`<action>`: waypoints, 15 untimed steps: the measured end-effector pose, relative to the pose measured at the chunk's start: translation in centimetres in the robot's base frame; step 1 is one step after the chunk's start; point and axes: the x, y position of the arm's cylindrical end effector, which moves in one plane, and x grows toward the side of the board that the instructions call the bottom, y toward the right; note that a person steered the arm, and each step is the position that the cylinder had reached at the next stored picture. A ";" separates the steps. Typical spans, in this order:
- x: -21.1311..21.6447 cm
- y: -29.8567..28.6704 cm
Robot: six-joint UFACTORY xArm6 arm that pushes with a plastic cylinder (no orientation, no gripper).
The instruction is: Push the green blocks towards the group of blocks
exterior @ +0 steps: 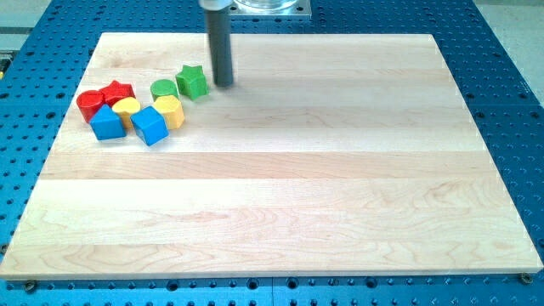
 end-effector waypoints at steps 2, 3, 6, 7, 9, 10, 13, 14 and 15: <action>0.4 -1.4; -0.1 -5.1; 0.3 -9.7; -0.9 -9.1; -2.1 -11.5; -1.4 -11.6; -3.3 -10.7; -4.2 -15.0; -1.4 -20.0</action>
